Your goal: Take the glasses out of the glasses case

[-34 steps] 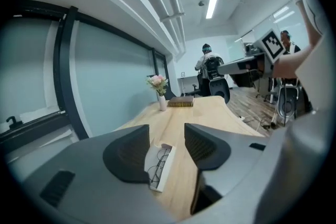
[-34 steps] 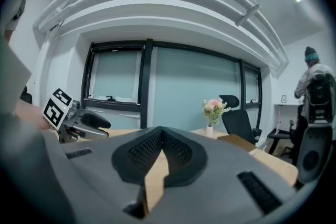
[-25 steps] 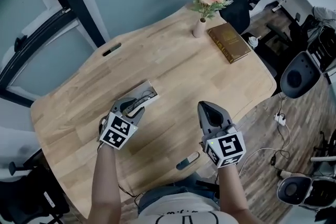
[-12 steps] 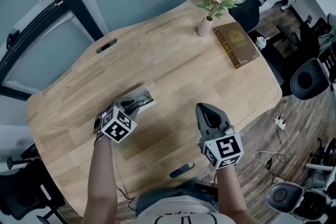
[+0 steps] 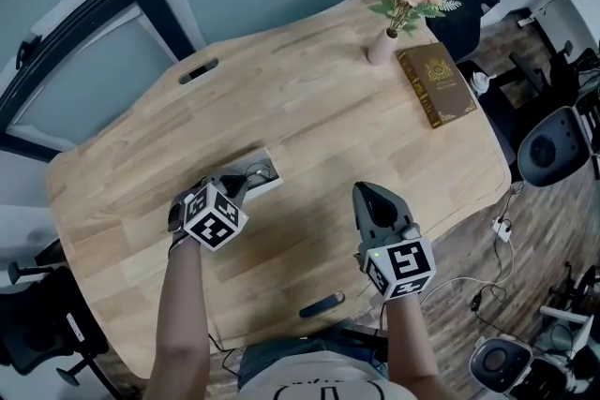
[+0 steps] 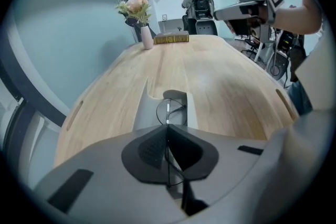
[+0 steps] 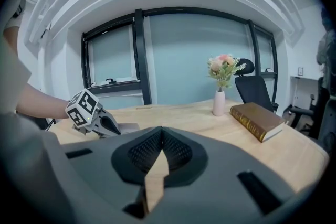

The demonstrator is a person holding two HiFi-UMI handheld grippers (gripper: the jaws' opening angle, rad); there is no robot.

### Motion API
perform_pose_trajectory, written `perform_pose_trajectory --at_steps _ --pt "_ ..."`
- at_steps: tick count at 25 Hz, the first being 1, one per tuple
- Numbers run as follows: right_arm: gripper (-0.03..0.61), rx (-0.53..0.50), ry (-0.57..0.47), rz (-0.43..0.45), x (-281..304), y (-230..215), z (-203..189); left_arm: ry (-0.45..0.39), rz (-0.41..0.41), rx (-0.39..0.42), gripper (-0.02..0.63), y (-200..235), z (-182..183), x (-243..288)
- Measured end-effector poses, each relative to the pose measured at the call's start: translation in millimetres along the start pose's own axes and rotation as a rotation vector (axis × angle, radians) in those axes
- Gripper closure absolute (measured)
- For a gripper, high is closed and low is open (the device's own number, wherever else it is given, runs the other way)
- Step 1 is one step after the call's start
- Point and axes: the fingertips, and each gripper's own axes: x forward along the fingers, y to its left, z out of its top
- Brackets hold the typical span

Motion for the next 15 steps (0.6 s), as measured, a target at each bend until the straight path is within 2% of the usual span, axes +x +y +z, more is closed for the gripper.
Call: perform_pose_trajectory --at_steps 7,15 --pt "0.566 -0.022 -0.04 -0.02 -17.4 7.6 20.1 -0.048 0.04 0.022 0.591 -0.6 16.8 -23.9" --pt "0.566 -0.064 -0.109 -0.056 -53.9 27.1 42.4 -0.124 0.122 0.071 0.591 1.2 37.0 -67.5"
